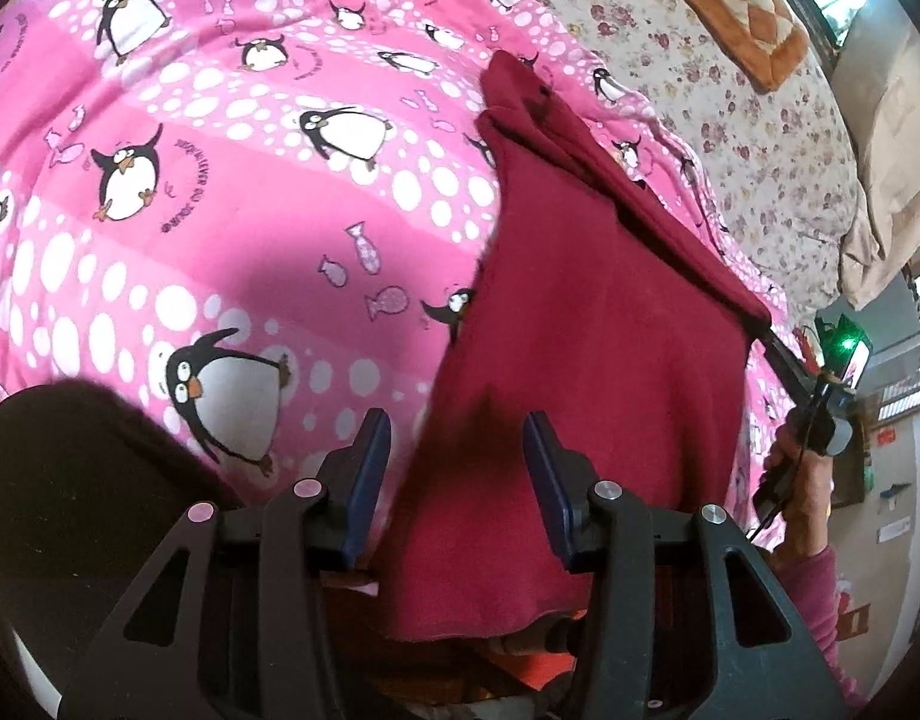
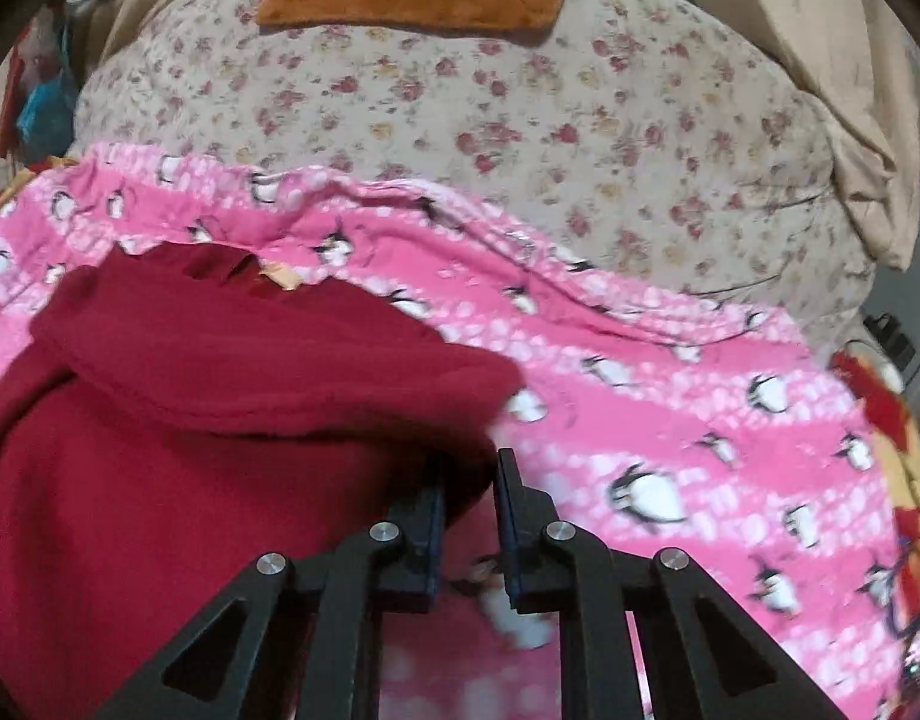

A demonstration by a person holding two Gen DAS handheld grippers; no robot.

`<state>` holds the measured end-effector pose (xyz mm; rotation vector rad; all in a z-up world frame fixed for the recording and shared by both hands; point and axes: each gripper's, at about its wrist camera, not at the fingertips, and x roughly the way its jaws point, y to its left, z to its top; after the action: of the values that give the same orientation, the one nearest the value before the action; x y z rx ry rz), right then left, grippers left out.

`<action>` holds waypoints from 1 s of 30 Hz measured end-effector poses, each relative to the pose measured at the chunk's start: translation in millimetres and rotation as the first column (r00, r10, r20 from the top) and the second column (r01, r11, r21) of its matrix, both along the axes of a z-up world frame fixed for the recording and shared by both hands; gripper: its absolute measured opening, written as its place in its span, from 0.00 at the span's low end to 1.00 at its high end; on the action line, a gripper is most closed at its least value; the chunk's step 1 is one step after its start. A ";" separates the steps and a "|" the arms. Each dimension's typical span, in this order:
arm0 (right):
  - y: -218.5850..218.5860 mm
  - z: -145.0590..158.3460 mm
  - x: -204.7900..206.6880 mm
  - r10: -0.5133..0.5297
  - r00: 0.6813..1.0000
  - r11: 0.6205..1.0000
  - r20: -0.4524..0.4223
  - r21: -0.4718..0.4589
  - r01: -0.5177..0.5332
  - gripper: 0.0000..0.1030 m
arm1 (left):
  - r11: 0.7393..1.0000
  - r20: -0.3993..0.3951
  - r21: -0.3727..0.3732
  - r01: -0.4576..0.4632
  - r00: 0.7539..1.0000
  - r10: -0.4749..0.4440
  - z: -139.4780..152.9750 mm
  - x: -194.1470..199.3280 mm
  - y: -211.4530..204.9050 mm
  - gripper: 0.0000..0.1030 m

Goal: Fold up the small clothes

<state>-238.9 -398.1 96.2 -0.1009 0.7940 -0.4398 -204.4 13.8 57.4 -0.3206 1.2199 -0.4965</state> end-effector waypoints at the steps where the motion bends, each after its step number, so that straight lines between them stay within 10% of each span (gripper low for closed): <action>1: -4.5 0.9 -0.4 -0.013 1.000 1.000 -0.003 -0.004 0.013 0.13 | 1.000 -0.005 0.002 0.001 1.000 -0.001 -2.0 0.0 1.6 0.44; 5: -32.8 -11.0 1.5 -0.152 0.988 0.983 -0.037 -0.109 0.147 0.00 | 1.000 -0.028 0.008 0.005 1.000 -0.005 -10.6 0.5 0.6 0.44; 11: -69.1 -19.4 -28.7 -0.103 0.994 0.951 -0.027 0.290 0.106 0.01 | 0.999 -0.019 0.014 0.031 0.999 -0.031 -9.2 3.7 -12.3 0.44; 13: -65.2 -17.1 -39.1 -0.071 0.997 0.929 -0.027 0.363 0.076 0.21 | 0.999 0.002 0.023 0.048 0.999 -0.048 -2.7 9.5 -20.3 0.47; 15: -56.1 -15.6 -50.8 -0.056 0.998 0.903 -0.018 0.425 0.059 0.69 | 0.997 0.043 0.028 0.075 0.996 -0.076 5.0 22.6 -32.5 0.64; 30: 1.7 -46.1 -61.0 0.068 0.998 0.904 0.019 0.421 -0.070 0.88 | 0.944 0.194 0.283 0.170 0.953 -0.230 -17.6 169.6 -121.5 0.67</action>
<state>-299.9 -396.4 50.2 0.2762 0.8635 -0.1926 -34.8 -107.7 39.8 0.0891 1.0852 -0.5243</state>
